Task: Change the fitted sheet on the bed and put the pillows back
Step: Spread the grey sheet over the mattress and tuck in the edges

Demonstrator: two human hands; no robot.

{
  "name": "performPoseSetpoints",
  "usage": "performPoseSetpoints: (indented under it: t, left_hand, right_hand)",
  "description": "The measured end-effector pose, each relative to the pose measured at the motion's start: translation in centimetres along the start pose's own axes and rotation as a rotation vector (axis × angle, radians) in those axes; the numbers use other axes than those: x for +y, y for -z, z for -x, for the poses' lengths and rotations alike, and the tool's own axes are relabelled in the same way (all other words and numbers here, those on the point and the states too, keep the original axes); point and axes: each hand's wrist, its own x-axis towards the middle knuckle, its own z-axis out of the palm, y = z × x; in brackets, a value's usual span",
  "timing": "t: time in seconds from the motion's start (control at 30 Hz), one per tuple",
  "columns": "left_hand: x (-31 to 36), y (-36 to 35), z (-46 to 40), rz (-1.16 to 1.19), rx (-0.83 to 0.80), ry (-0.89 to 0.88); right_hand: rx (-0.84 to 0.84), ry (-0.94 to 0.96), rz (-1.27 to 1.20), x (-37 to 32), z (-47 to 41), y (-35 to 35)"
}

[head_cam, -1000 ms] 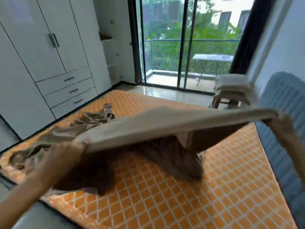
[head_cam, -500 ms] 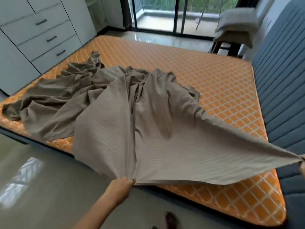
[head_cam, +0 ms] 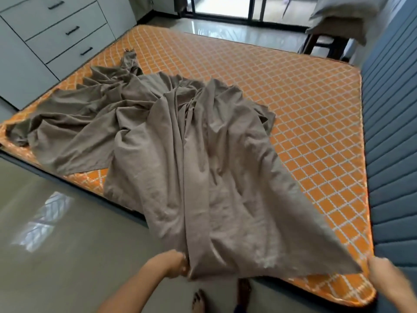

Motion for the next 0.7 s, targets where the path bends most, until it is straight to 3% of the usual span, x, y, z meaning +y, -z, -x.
performPoseSetpoints:
  t: [0.23, 0.37, 0.53, 0.7]
  left_hand:
    - [2.6, 9.3, -0.8, 0.162, 0.286, -0.045]
    - [-0.2, 12.3, -0.6, 0.265, 0.359, -0.034]
    - [-11.9, 12.4, -0.6, 0.292, 0.350, 0.117]
    - [-27.9, 9.6, -0.3, 0.322, 0.331, 0.244]
  right_hand:
    - [-0.137, 0.292, 0.039, -14.0, -2.4, 8.5]
    - [-0.127, 0.497, 0.088, -23.4, -1.5, 10.3]
    - [-0.258, 0.742, 0.082, -37.8, -0.1, 9.0]
    - [-0.285, 0.805, 0.031, -51.8, 3.4, 7.6]
